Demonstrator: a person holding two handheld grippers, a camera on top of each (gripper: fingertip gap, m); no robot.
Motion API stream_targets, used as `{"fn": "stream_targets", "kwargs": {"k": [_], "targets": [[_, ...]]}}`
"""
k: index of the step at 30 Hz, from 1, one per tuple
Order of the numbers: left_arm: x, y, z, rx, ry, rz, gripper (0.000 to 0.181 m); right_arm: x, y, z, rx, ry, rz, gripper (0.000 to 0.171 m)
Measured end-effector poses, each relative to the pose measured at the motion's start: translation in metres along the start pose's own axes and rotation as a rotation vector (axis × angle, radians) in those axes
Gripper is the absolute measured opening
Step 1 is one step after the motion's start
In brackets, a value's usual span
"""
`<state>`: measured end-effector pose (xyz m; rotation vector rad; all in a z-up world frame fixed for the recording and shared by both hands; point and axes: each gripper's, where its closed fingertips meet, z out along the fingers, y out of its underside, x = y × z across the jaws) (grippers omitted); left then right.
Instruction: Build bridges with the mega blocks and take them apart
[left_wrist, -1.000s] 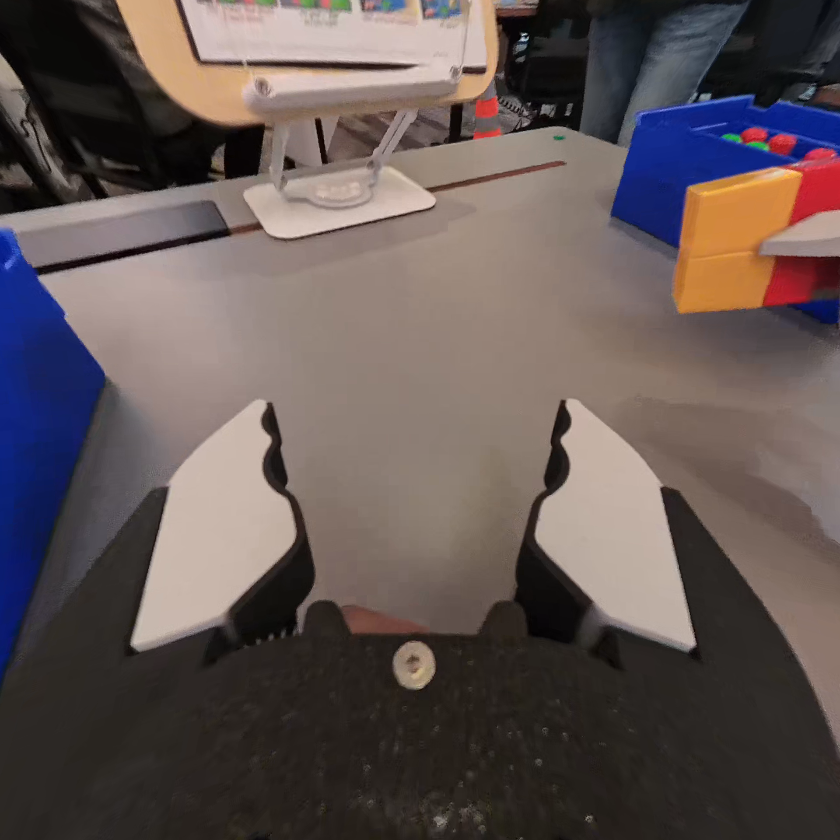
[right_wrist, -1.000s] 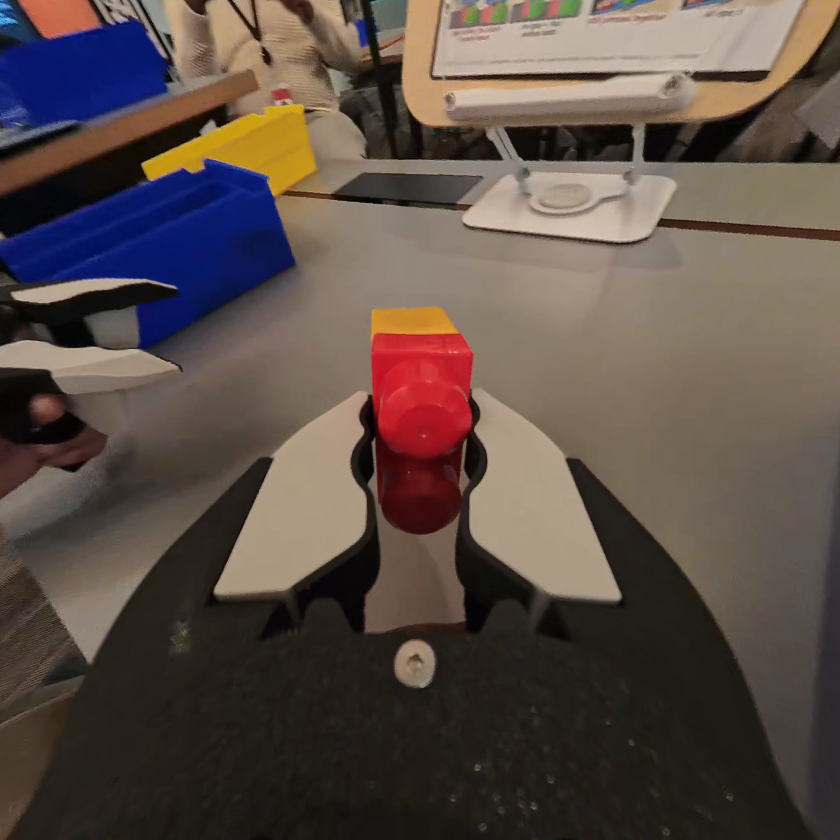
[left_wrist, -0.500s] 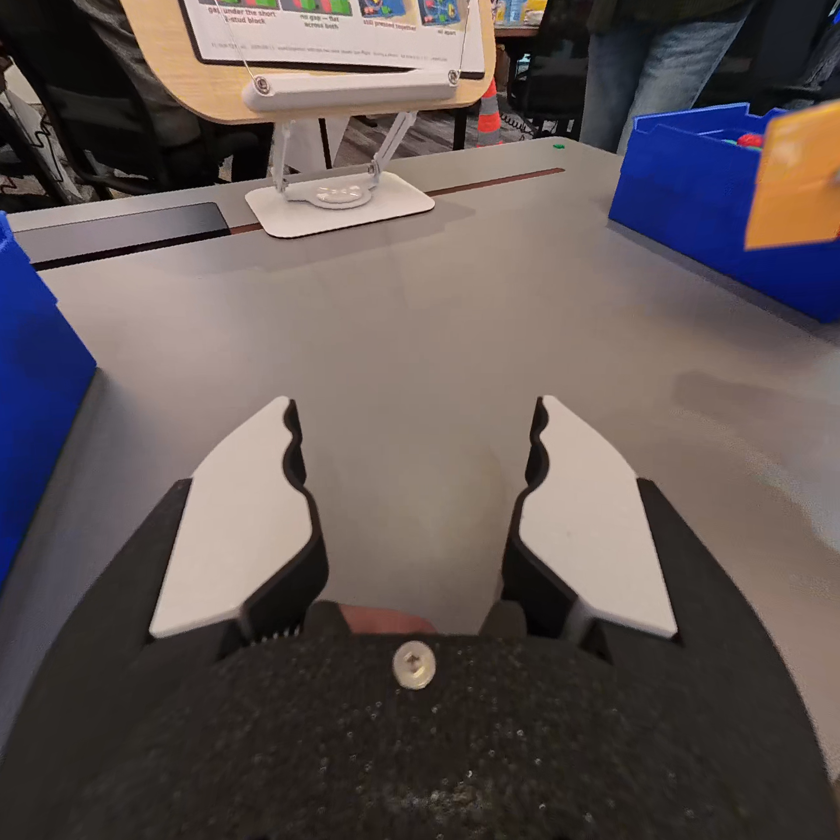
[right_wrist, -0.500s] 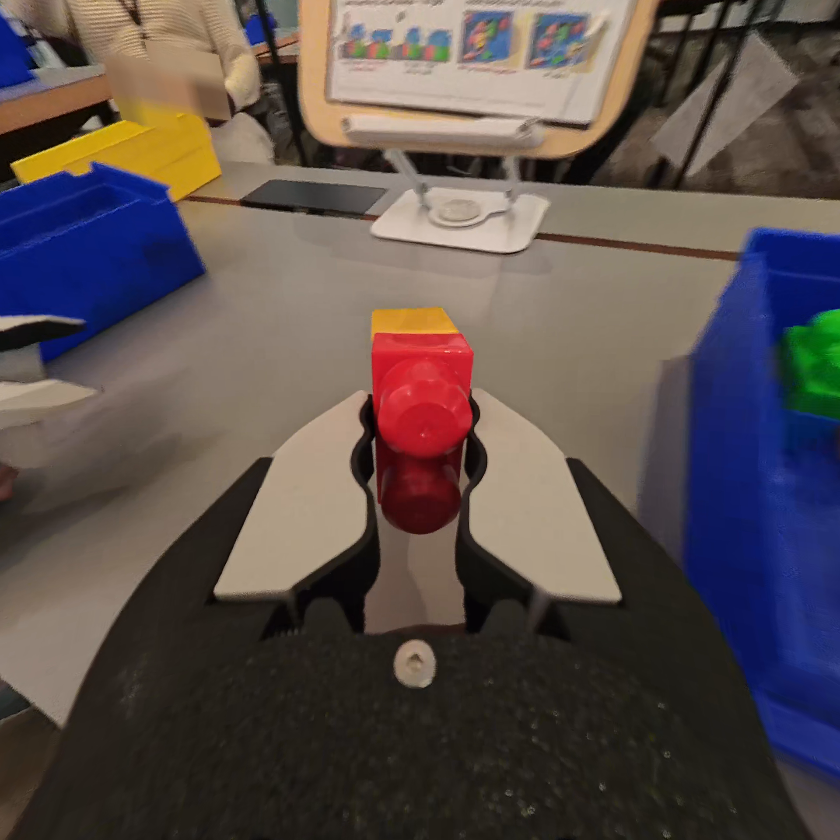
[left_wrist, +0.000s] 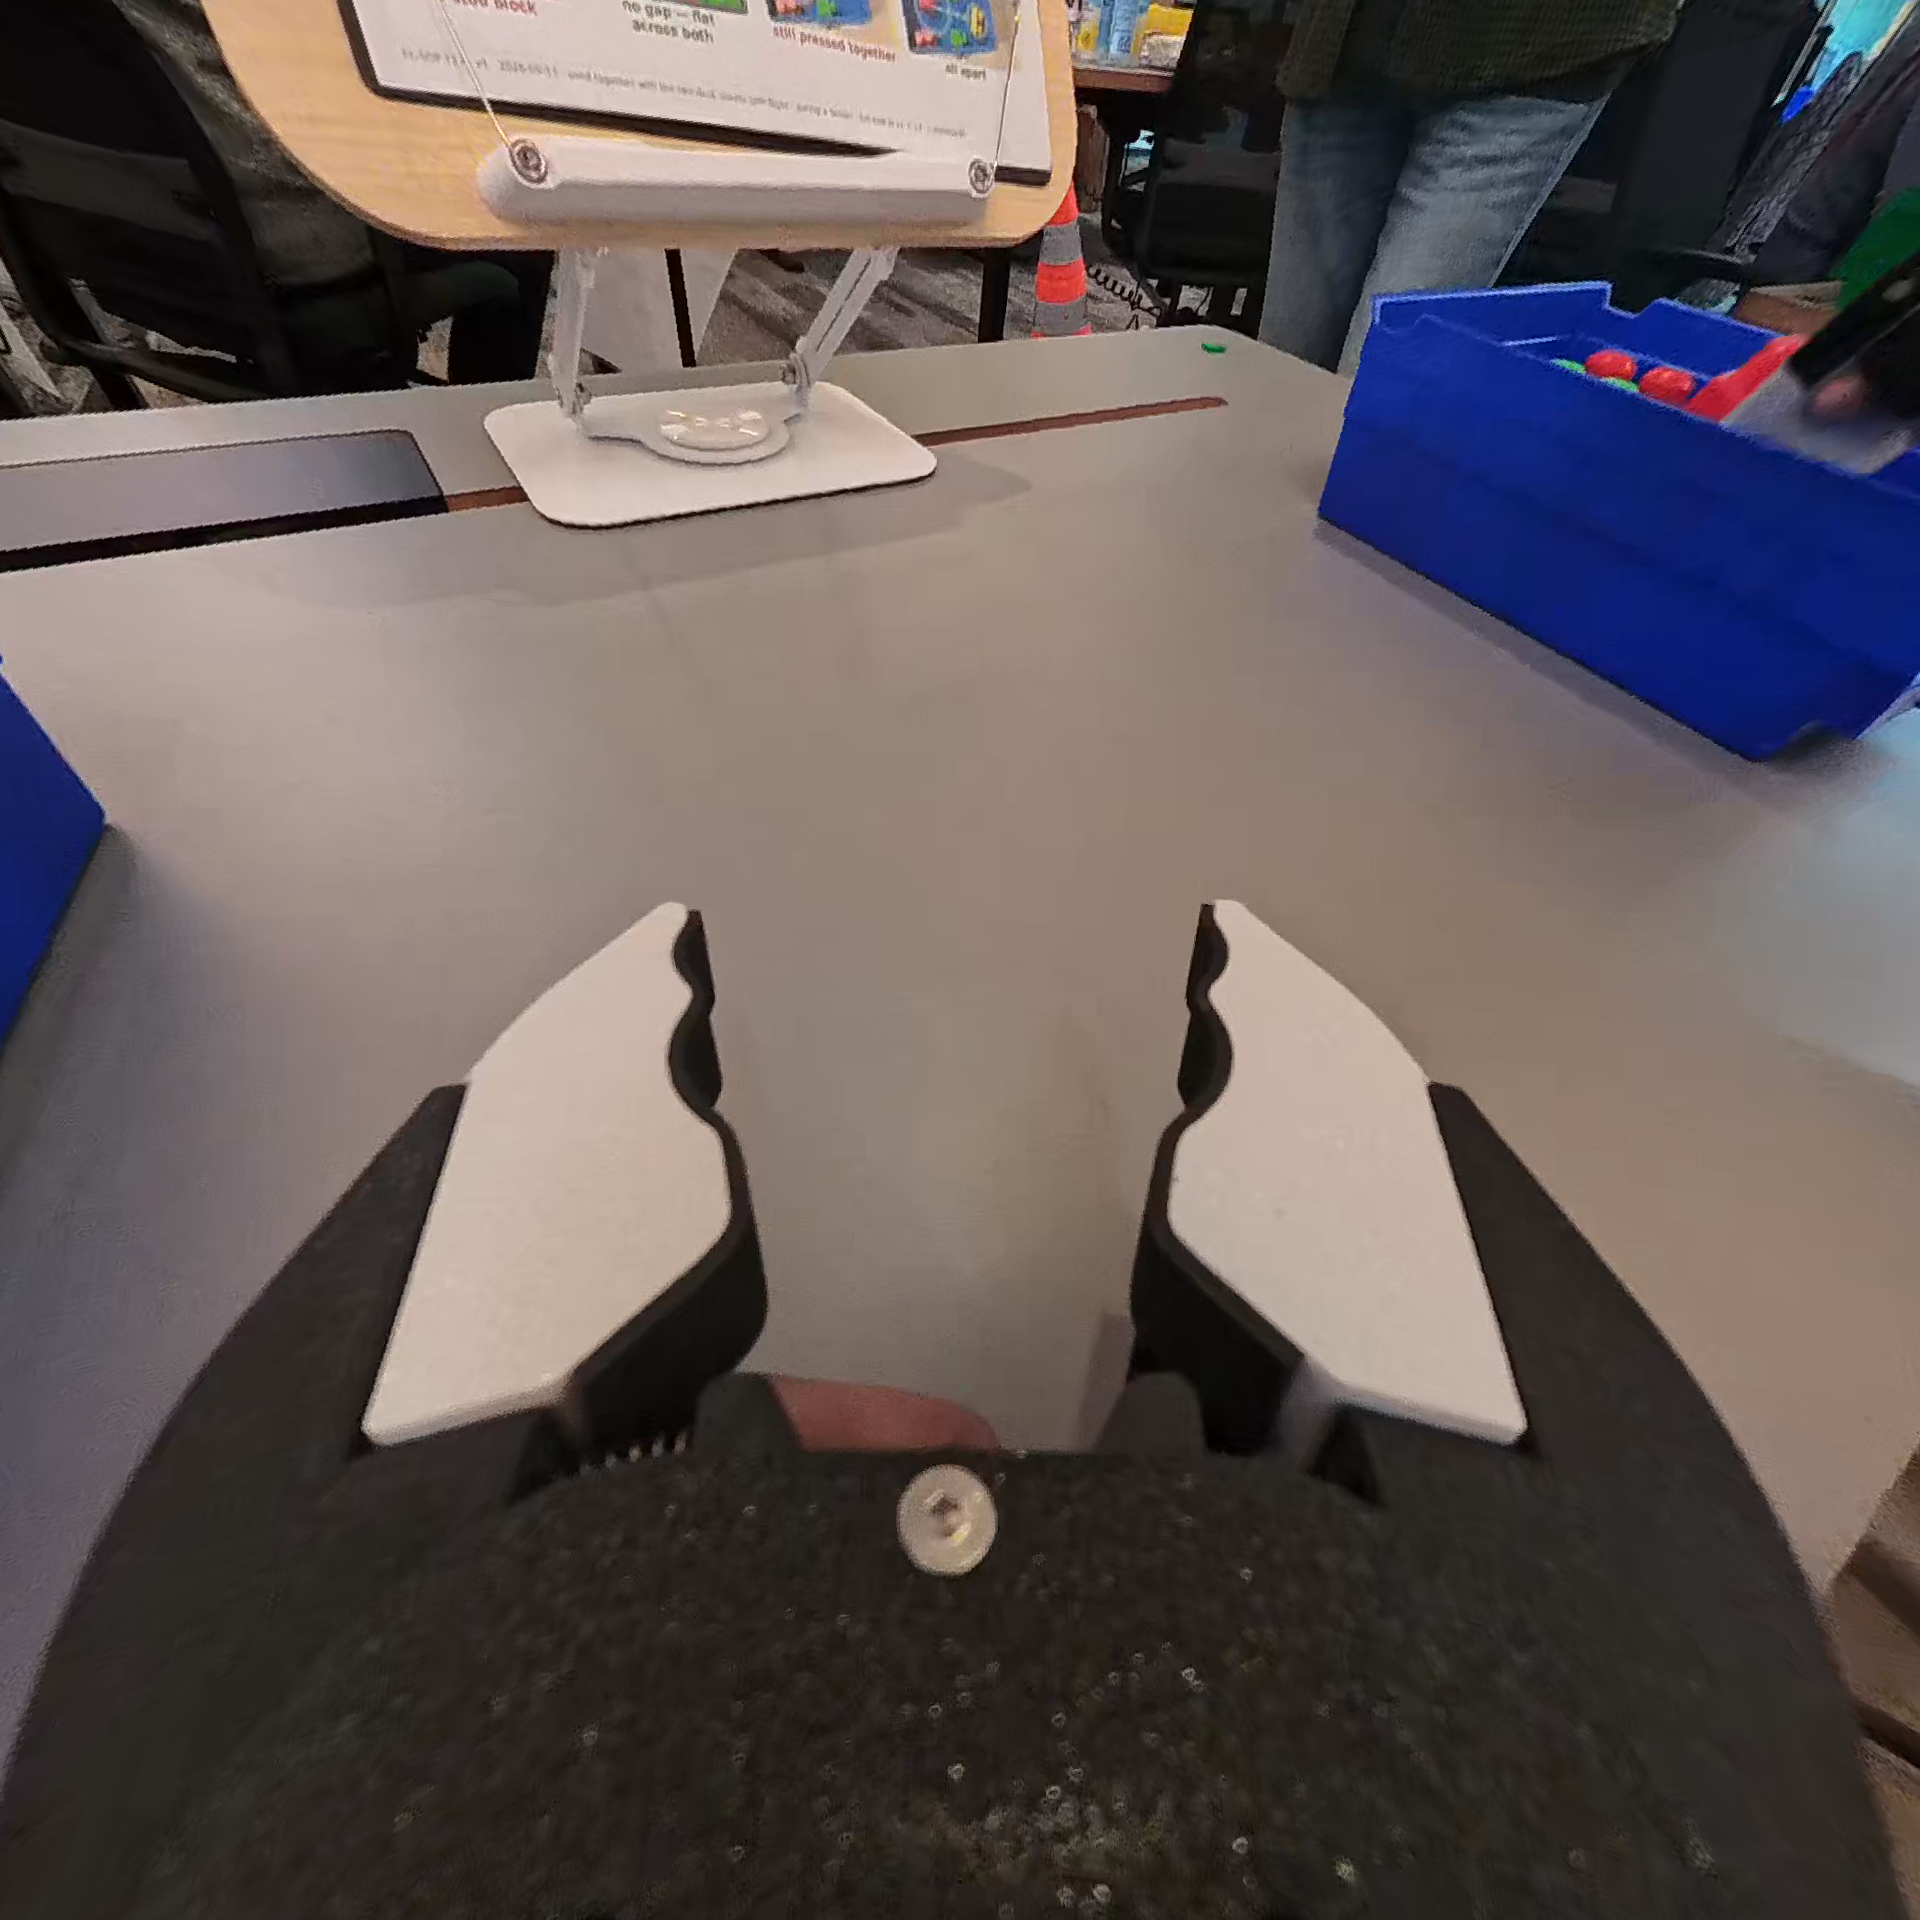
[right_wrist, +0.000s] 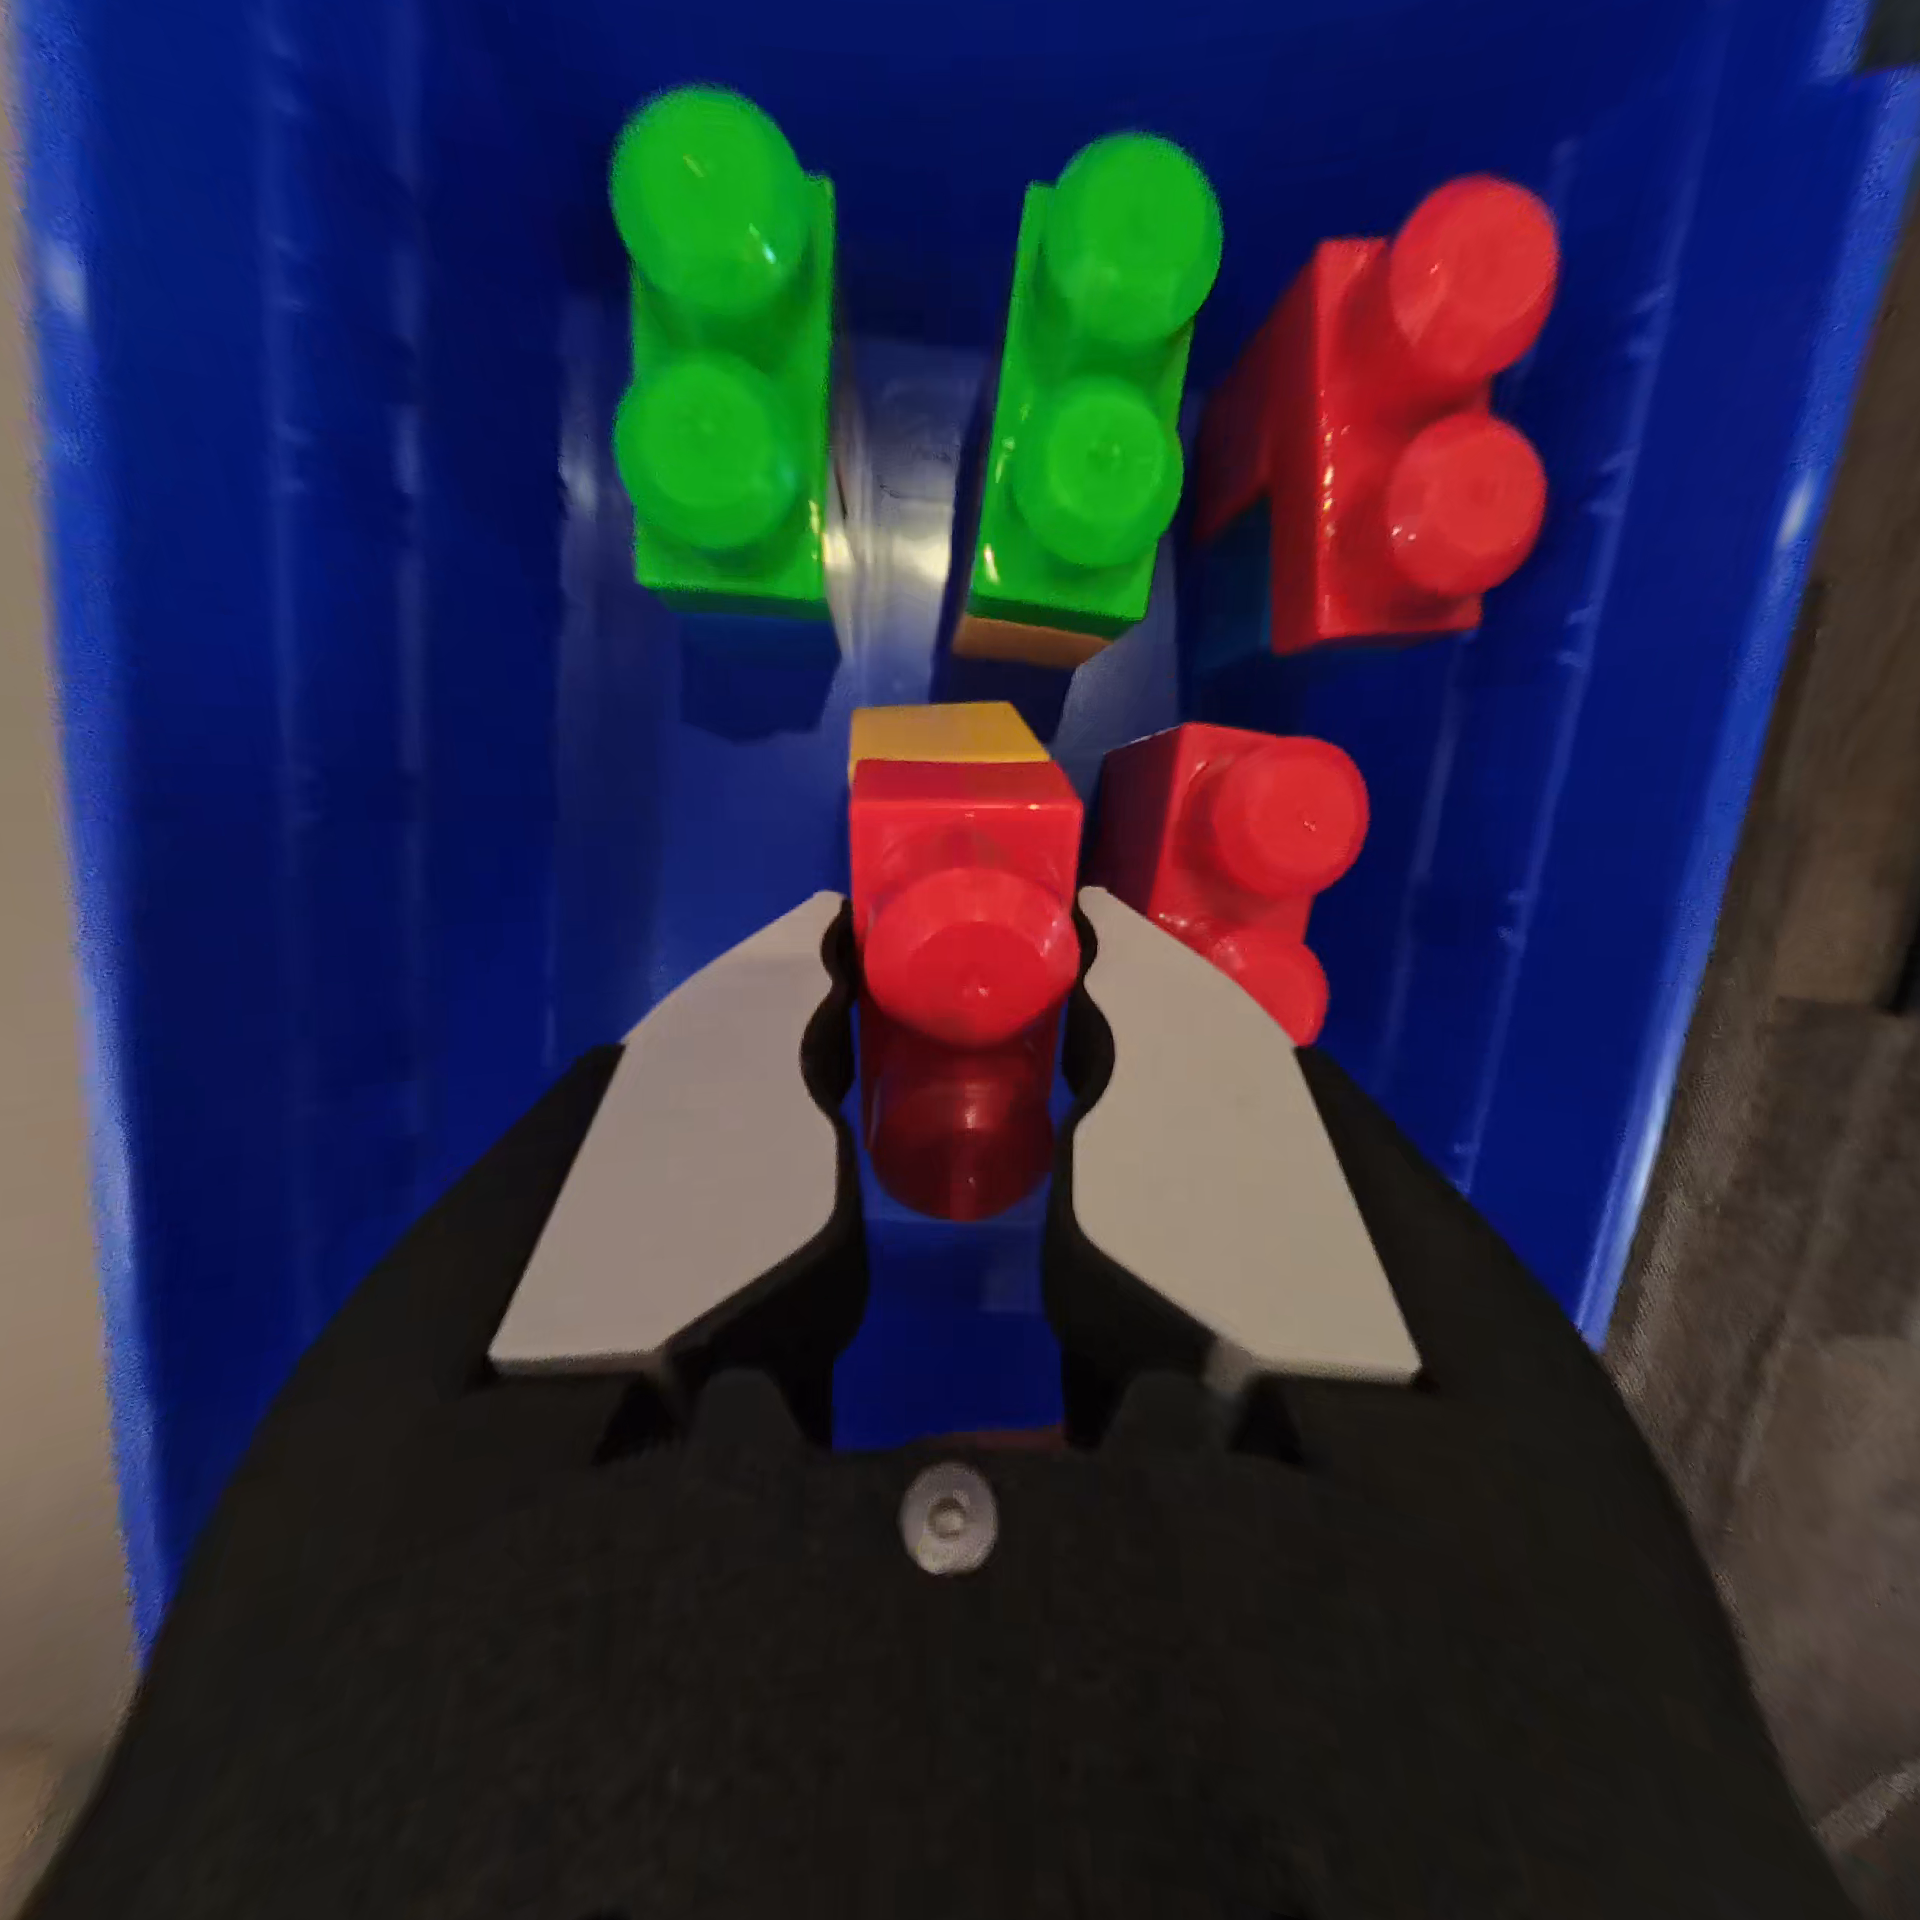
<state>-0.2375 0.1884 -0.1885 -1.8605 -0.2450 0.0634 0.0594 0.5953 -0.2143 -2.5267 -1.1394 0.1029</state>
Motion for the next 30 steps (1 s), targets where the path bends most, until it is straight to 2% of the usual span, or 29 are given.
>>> {"fn": "stream_targets", "kwargs": {"k": [2,6,14,15,19,22,24,26,28,30], "targets": [[0.001,-0.002,-0.001,0.003,0.009,0.0,0.087,-0.001,0.005,0.009,-0.113,0.003,0.003,0.037],[0.003,0.0,-0.001,-0.007,0.022,-0.001,0.087,-0.003,0.001,0.017,-0.195,0.009,0.023,0.037],[0.003,0.0,-0.003,-0.005,0.03,-0.001,0.087,-0.001,0.004,0.025,-0.249,-0.012,0.092,0.038],[0.003,0.0,-0.003,-0.007,0.035,-0.004,0.087,-0.002,0.004,0.025,-0.25,-0.017,0.093,0.039],[0.004,0.002,-0.001,-0.018,0.042,0.006,0.088,-0.003,-0.003,0.007,-0.172,0.024,0.061,0.064],[0.0,0.0,-0.002,-0.007,0.021,0.026,0.088,-0.012,-0.022,-0.035,0.025,0.114,-0.019,0.068],[-0.003,-0.002,-0.003,-0.001,0.007,0.036,0.088,-0.038,-0.044,-0.079,0.293,0.21,-0.147,0.07],[-0.006,-0.005,-0.003,0.006,-0.009,0.046,0.088,-0.081,-0.058,-0.122,0.617,0.283,-0.289,0.067],[-0.007,-0.009,-0.002,0.022,-0.035,0.067,0.088,-0.127,-0.056,-0.156,0.913,0.321,-0.342,0.066],[-0.006,-0.014,-0.003,0.051,-0.059,0.112,0.088,-0.179,-0.037,-0.159,1.055,0.197,-0.325,0.065]]}}
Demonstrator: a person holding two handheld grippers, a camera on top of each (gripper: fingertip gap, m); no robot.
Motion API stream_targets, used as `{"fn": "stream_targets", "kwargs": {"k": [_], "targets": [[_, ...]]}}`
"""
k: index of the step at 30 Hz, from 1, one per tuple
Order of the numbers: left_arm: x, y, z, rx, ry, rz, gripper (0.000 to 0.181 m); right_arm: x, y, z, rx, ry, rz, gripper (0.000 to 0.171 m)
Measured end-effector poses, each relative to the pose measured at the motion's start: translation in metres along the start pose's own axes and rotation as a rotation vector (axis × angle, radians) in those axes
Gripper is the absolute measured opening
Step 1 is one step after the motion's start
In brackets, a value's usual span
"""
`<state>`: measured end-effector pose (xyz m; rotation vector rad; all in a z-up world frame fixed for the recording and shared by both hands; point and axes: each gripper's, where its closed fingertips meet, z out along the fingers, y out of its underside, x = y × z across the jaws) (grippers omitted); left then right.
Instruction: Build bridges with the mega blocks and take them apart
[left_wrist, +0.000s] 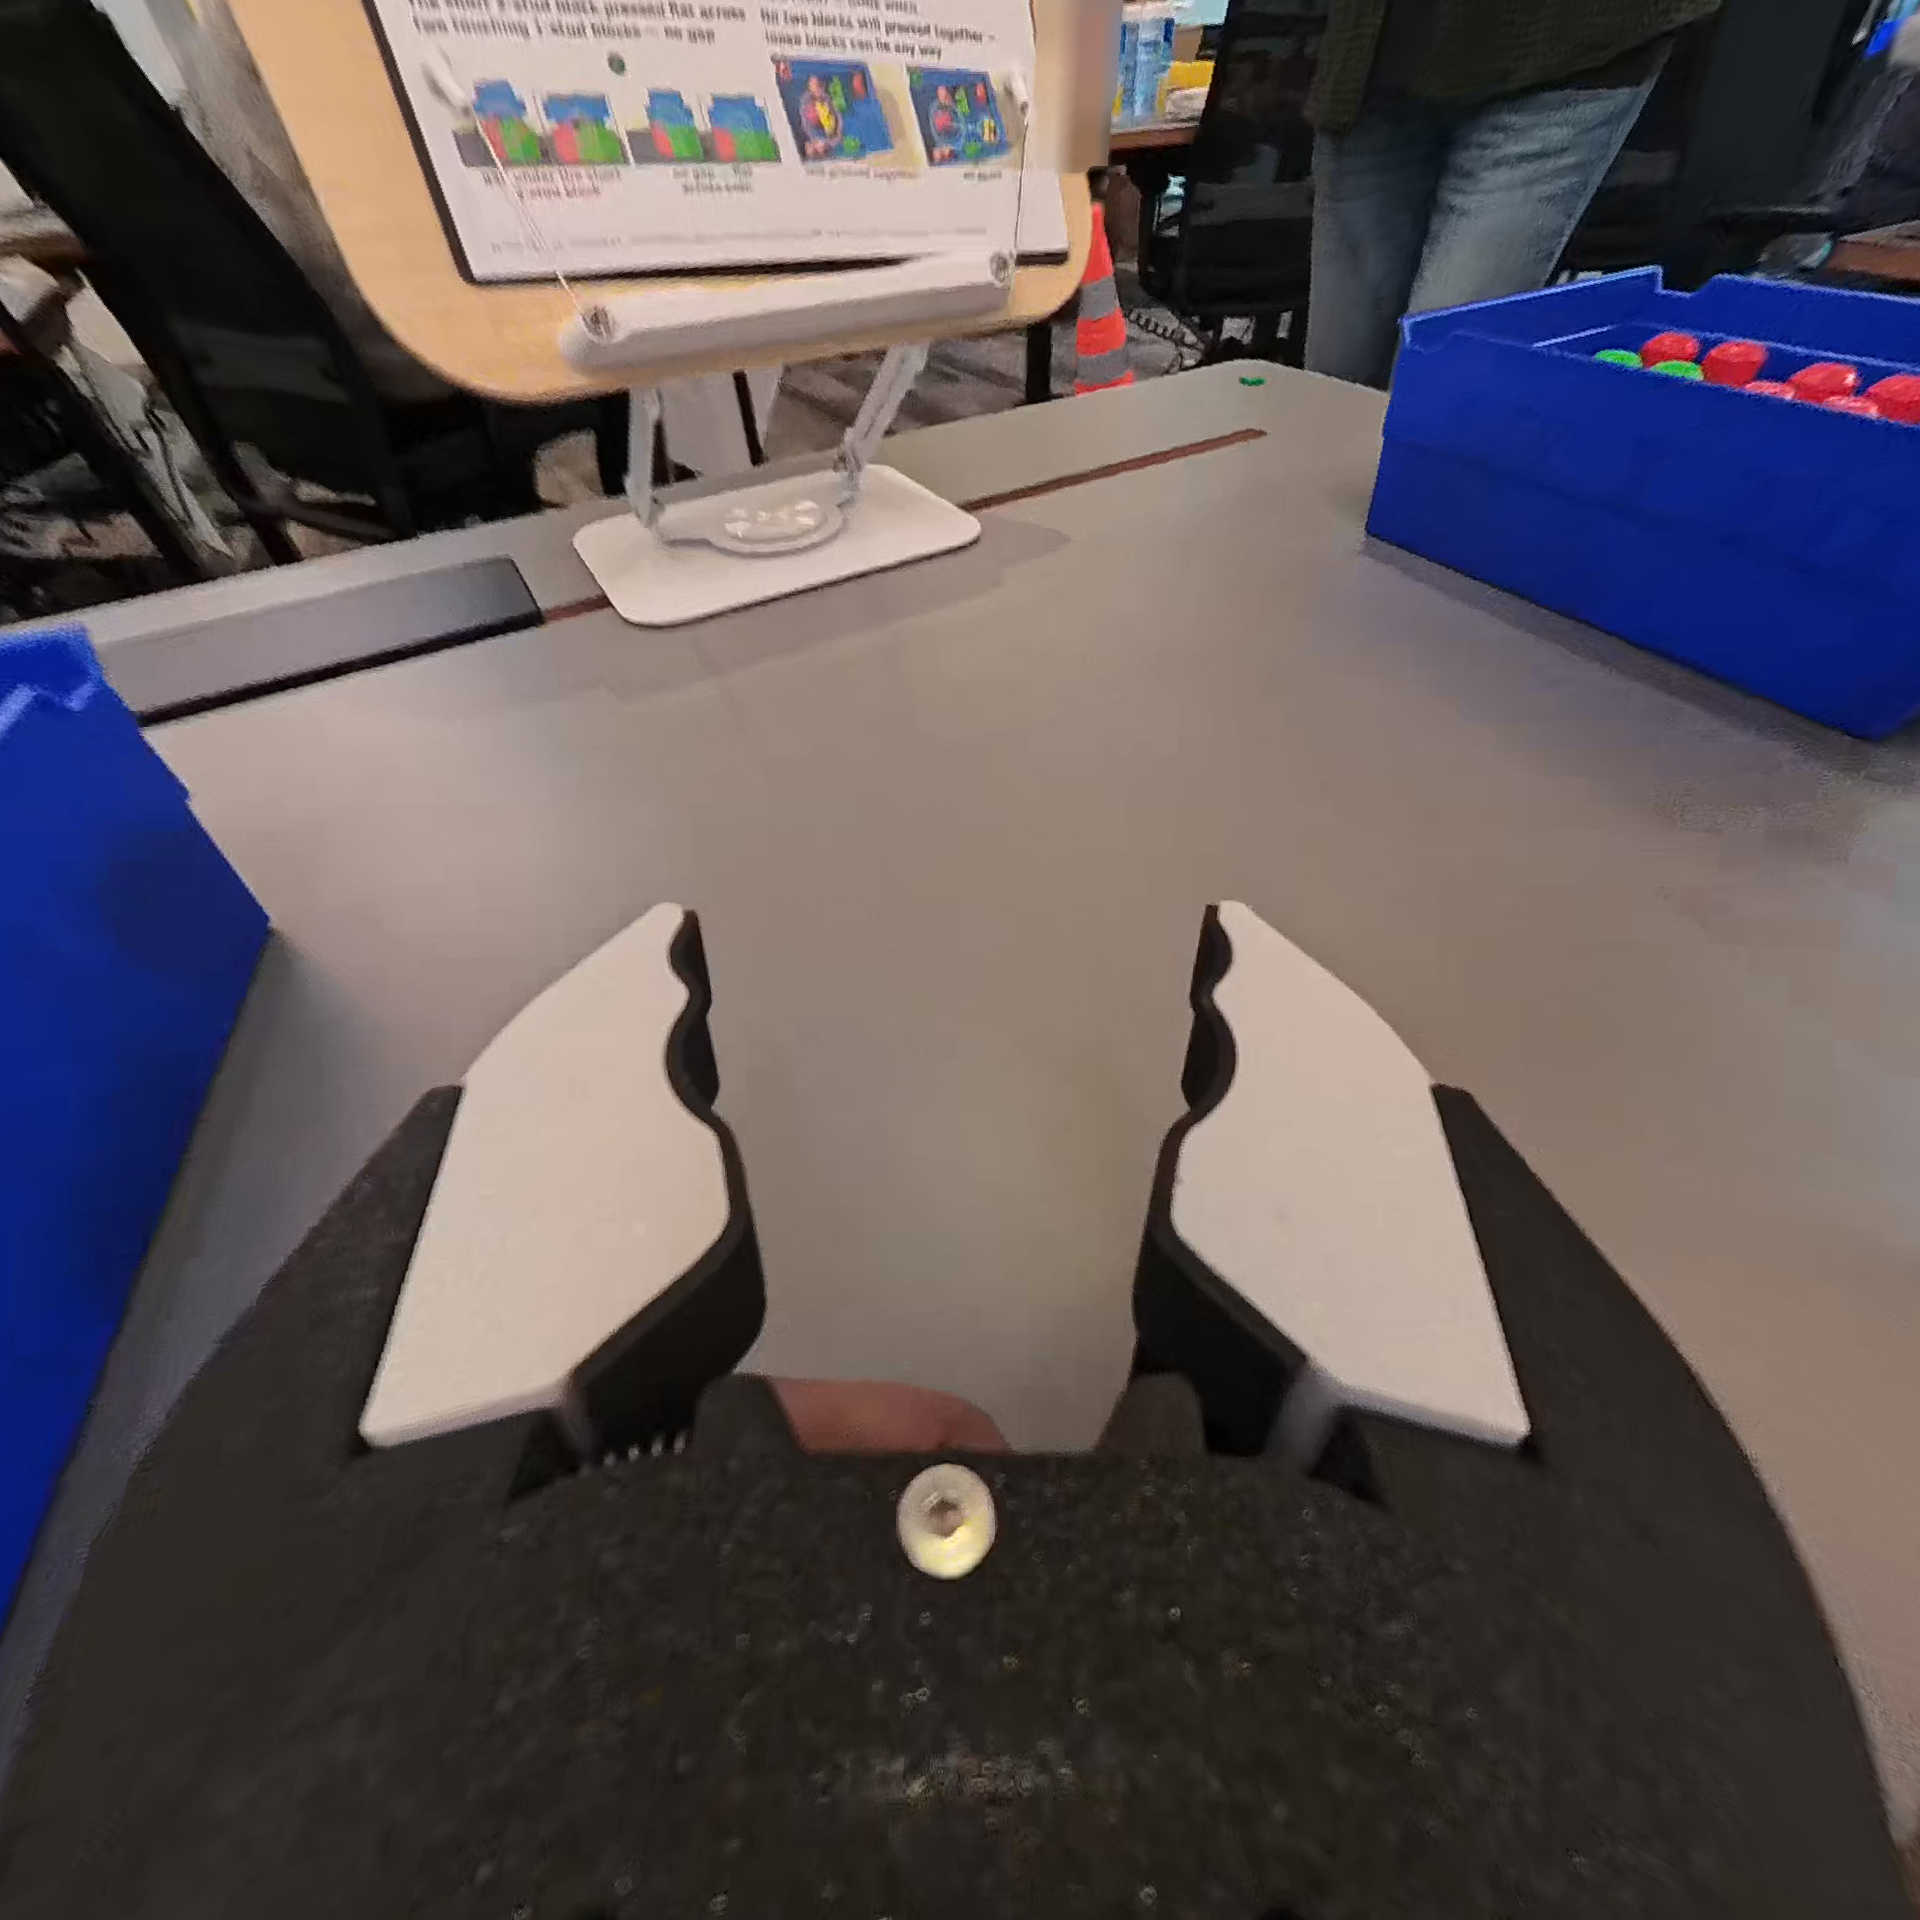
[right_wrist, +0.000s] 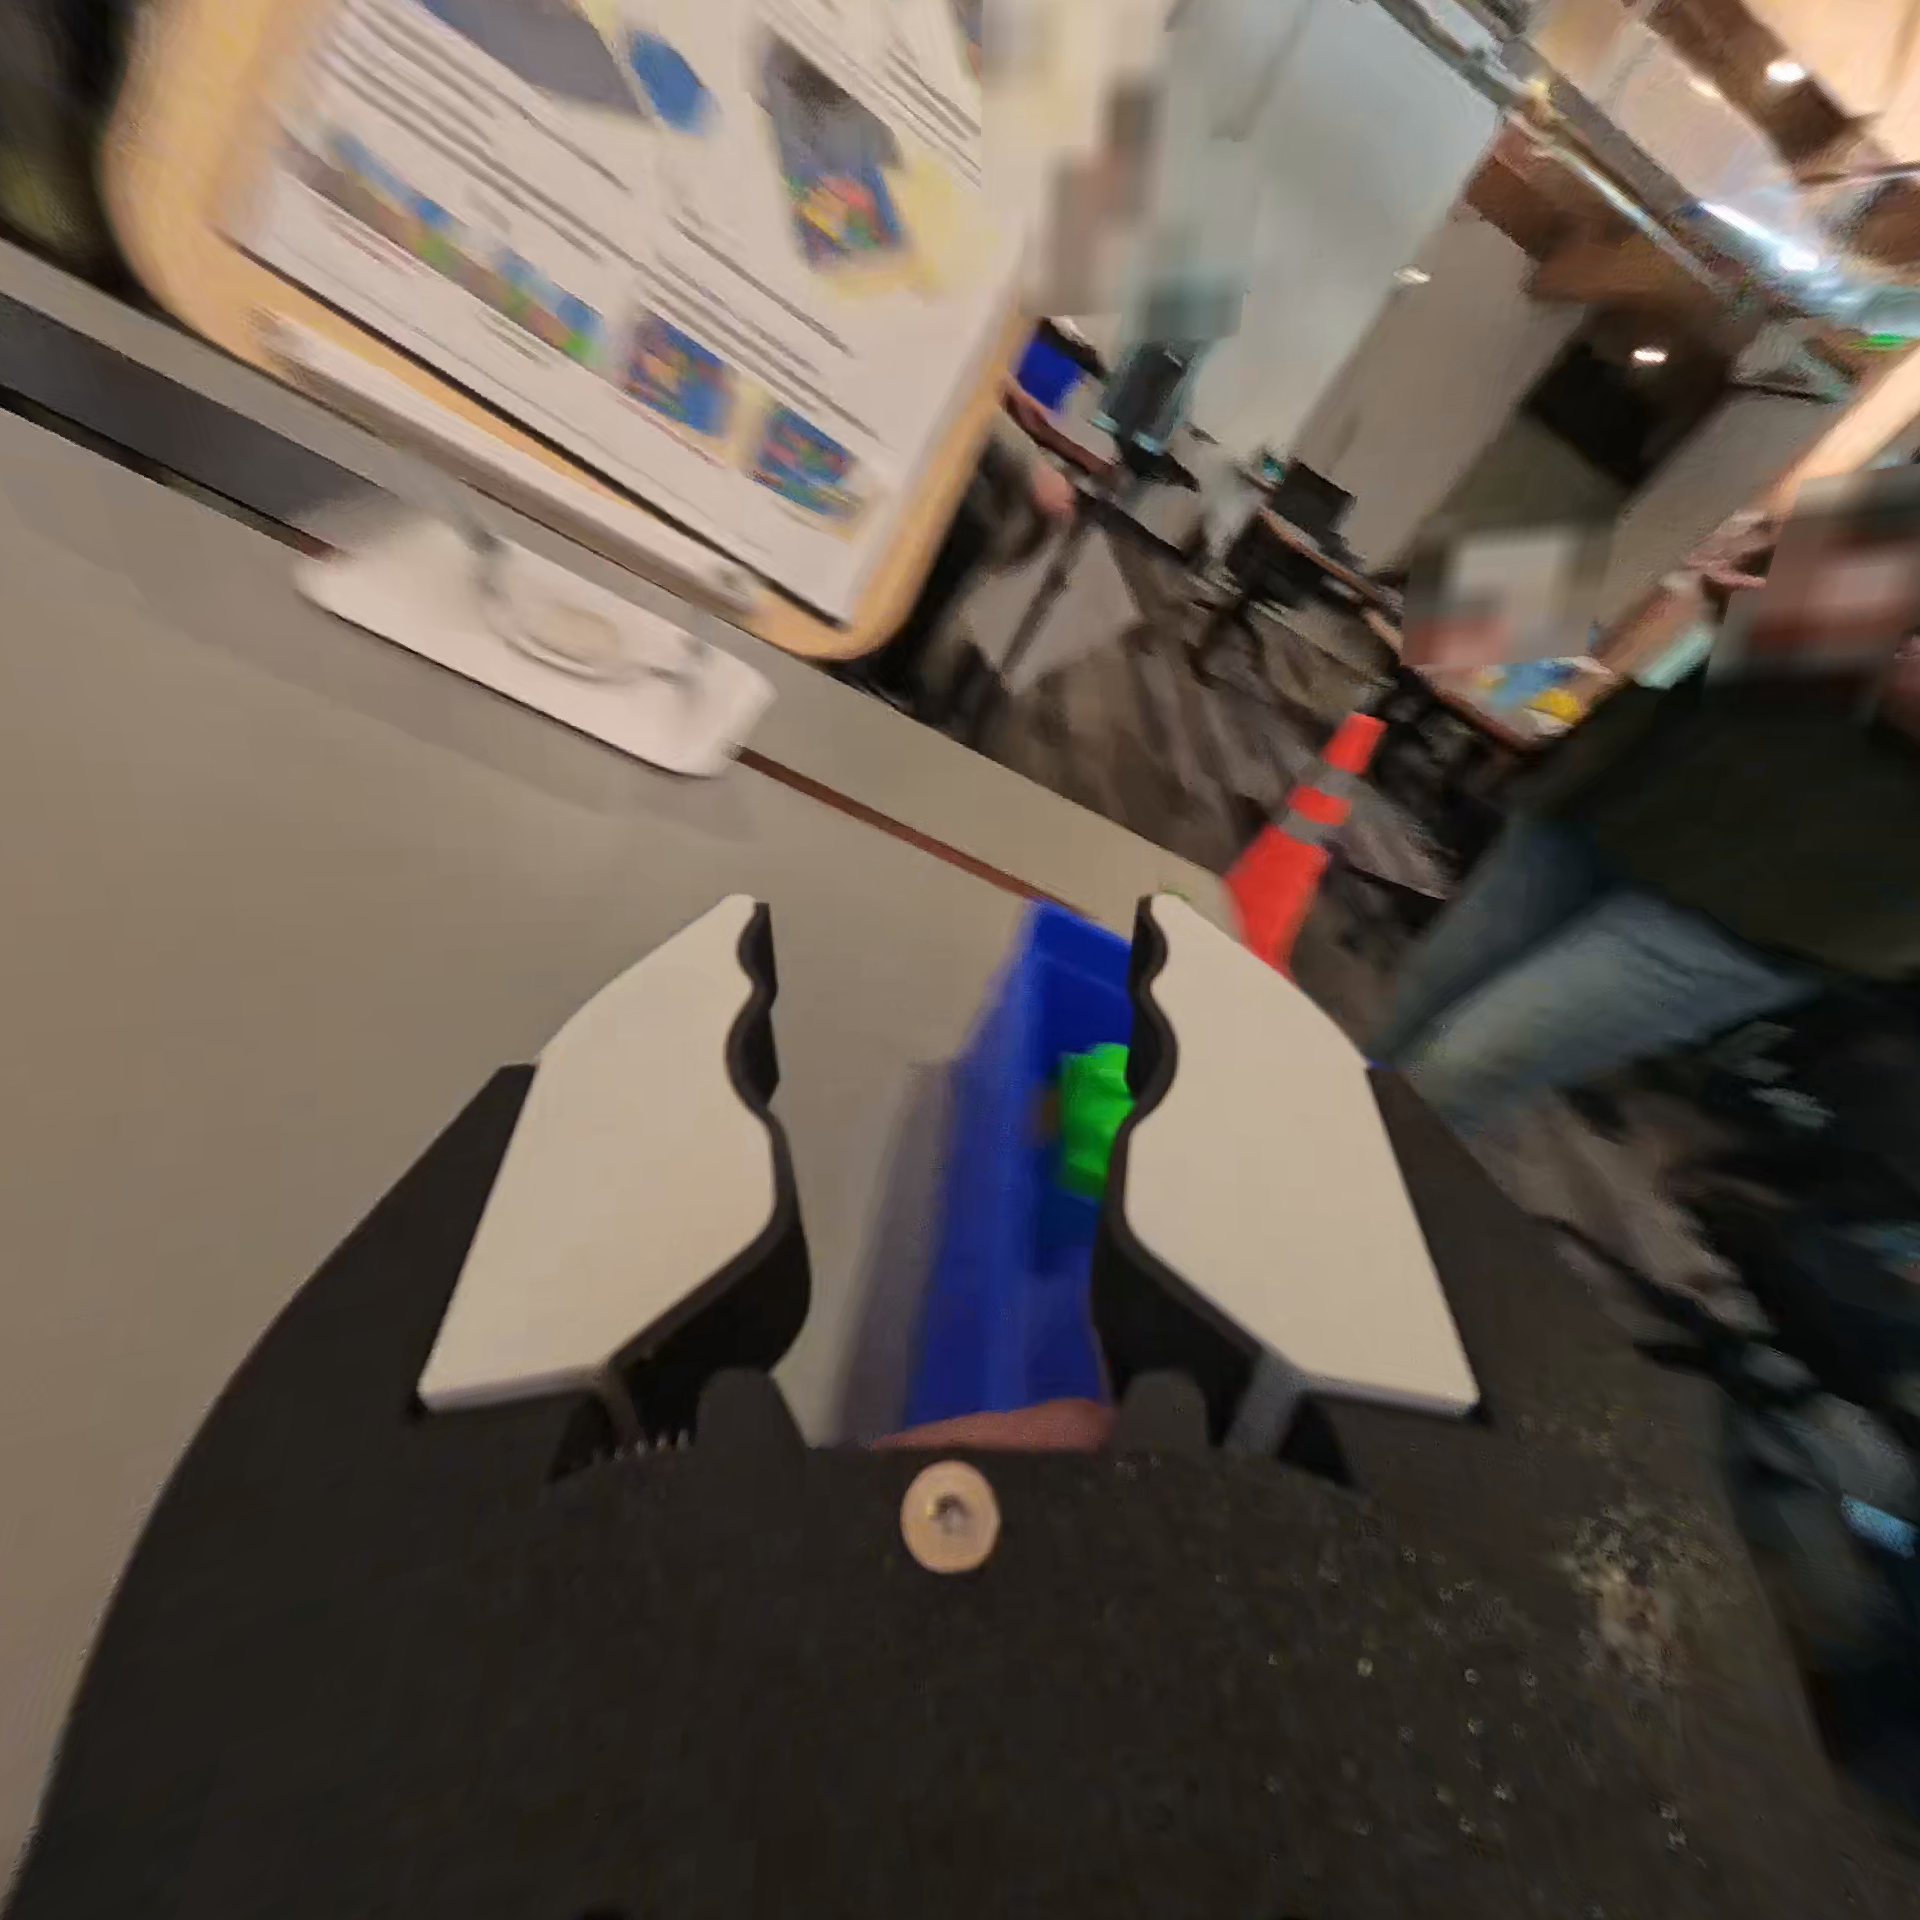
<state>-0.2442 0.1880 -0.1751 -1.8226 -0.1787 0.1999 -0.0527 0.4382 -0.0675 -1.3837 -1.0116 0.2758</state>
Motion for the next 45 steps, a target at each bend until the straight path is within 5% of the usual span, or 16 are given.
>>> {"fn": "stream_targets", "kwargs": {"k": [5,9,34,40,45], "targets": [[0.004,-0.006,-0.005,0.054,-0.077,0.029,0.086,-0.115,0.033,-0.024,0.091,-0.18,0.083,0.073],[0.009,0.005,-0.005,0.022,-0.09,-0.067,0.085,-0.153,0.056,-0.033,0.051,-0.282,0.099,0.072],[0.007,0.025,-0.014,-0.078,-0.165,-0.097,0.08,-0.142,0.073,-0.026,-0.012,-0.39,0.299,0.069],[-0.037,-0.012,-0.054,-0.099,-0.214,-0.008,0.079,-0.144,0.066,-0.025,-0.002,-0.387,0.257,0.068],[-0.119,-0.044,-0.084,-0.259,-0.283,0.111,0.073,-0.146,0.062,-0.018,0.0,-0.395,0.244,0.067]]}}
